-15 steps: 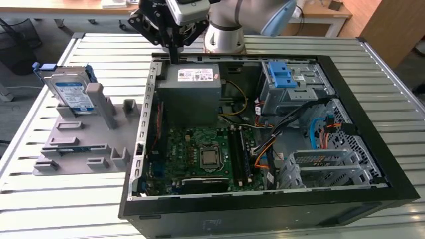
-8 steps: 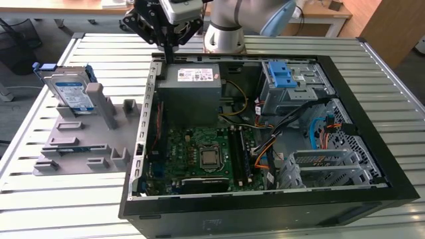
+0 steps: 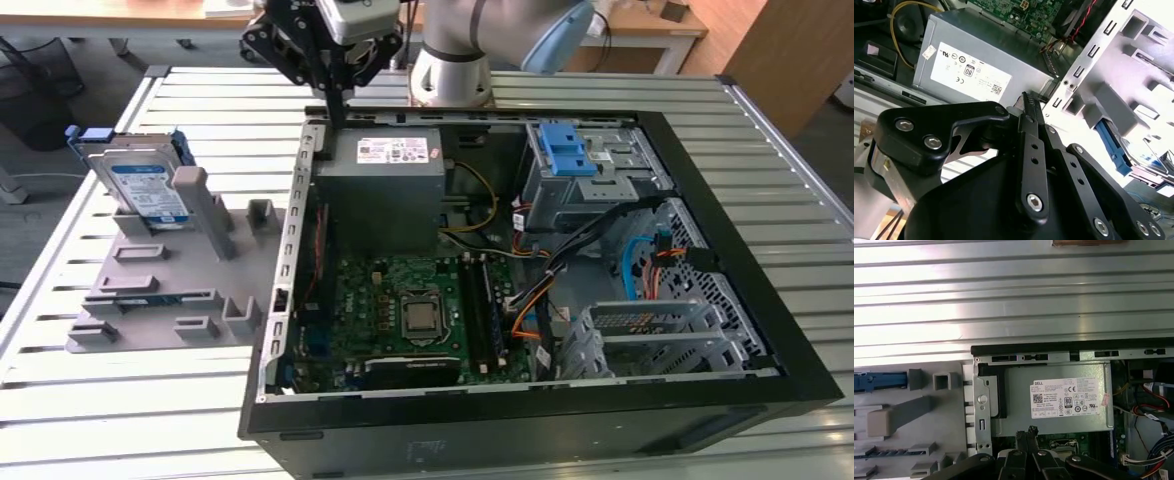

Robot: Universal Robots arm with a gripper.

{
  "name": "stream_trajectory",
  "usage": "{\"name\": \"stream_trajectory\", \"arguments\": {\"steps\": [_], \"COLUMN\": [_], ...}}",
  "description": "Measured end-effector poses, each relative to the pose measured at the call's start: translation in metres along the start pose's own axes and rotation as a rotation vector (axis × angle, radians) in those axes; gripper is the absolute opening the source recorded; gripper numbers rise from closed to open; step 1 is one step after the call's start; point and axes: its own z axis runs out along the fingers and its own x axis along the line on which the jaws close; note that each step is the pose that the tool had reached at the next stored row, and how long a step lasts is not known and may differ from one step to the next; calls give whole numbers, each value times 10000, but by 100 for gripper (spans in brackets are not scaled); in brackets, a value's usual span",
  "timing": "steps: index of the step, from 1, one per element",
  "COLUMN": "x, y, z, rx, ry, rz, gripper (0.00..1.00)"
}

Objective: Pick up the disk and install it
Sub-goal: 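Reach for the disk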

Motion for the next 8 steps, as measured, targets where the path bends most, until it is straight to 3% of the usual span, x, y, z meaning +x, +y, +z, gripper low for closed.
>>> {"name": "stream_trajectory", "arguments": {"steps": [8], "x": [41], "y": [21], "z": [20], "rx": [21], "ry": [251], "rz": [10], "gripper": [11]}}
